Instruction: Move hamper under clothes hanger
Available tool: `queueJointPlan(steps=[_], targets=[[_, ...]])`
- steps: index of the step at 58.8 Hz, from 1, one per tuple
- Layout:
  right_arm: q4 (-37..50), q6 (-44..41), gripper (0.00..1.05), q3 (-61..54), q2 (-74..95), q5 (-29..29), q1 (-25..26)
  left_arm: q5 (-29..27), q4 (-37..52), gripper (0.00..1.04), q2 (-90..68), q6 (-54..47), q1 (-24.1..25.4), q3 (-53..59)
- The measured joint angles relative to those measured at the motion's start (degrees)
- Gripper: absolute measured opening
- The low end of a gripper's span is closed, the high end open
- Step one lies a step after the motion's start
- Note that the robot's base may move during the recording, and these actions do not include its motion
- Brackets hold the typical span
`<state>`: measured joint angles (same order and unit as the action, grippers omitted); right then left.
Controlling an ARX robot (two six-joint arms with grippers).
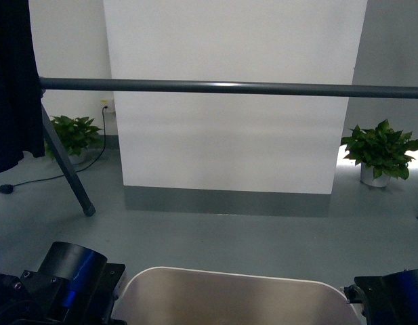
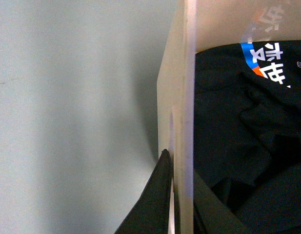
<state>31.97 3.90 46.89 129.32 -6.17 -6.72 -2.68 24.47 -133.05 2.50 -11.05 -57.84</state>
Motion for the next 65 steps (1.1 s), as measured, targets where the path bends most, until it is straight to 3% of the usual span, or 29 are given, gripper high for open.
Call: queueJointPlan(steps=[51, 53, 56, 59, 65], targets=[[0.0, 0.0, 0.03, 0.07, 0.0, -0.02, 0.42, 0.33, 0.02, 0.04, 0.0, 0.02, -0.35, 0.11], [2.43, 0.81, 0.03, -0.46, 0.46, 1.03, 0.39, 1.25, 6.01, 0.04, -0.87, 0.79, -0.07, 1.64], [16.39, 4.96, 0.03, -3.02, 3.32, 3.87, 0.81, 1.57, 20.24, 0.04, -3.54, 1.09, 0.72, 4.04], [24.7, 6.38, 0.03, -3.37, 5.88, 5.2, 1.57, 2.38, 27.82, 0.04, -5.9, 1.4, 1.62, 4.15], [24.94, 7.39, 0.03, -0.13, 7.58, 7.43, 2.58, 2.95, 26.8, 0.04, -8.02, 2.03, 2.58, -0.59]])
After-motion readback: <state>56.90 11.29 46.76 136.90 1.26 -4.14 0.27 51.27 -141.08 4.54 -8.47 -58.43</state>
